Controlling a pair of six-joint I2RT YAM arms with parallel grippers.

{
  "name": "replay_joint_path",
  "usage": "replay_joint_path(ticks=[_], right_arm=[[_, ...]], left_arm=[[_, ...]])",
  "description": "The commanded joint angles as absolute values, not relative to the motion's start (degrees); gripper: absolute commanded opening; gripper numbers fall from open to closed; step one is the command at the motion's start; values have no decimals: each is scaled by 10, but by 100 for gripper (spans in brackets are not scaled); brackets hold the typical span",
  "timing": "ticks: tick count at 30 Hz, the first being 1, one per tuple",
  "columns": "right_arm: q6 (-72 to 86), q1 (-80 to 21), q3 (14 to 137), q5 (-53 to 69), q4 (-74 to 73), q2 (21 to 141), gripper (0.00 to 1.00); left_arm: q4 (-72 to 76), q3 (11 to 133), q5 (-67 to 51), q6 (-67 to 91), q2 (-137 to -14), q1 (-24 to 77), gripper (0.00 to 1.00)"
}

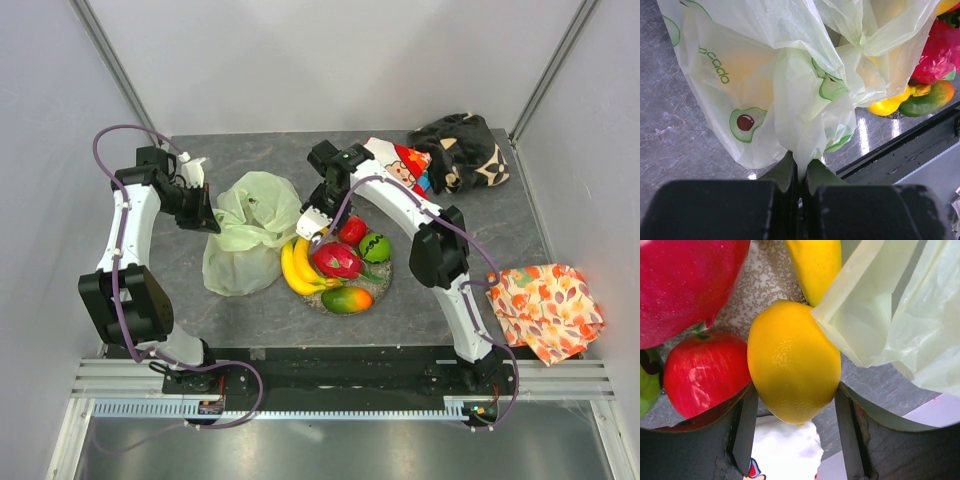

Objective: Take the fake fruits out of the plastic bag
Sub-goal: Place the fake fruit on the plate.

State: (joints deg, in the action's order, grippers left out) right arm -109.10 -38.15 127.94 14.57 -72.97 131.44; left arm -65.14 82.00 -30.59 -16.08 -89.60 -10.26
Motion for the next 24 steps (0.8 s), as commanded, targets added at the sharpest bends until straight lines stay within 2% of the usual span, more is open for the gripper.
replay_joint_path(ticks=[1, 5, 12, 16, 24], right_arm=[[-1134, -388, 1274, 135, -744, 1317, 50], [-1143, -390, 1263, 121, -744, 1313, 54], [-1149, -391, 1238, 116, -735, 1303, 71], [-1147, -391, 1233, 117, -726, 1303, 77], [-1136, -390, 1237, 121, -699, 1303, 80]], left_arm=[[-632, 829, -329, -145, -898, -105, 2], [-628, 829, -335, -142, -898, -106, 1], [-622, 831, -345, -139, -904, -106, 2], [-619, 832, -348, -139, -906, -107, 2], [-618, 830, -350, -139, -904, -107, 1]])
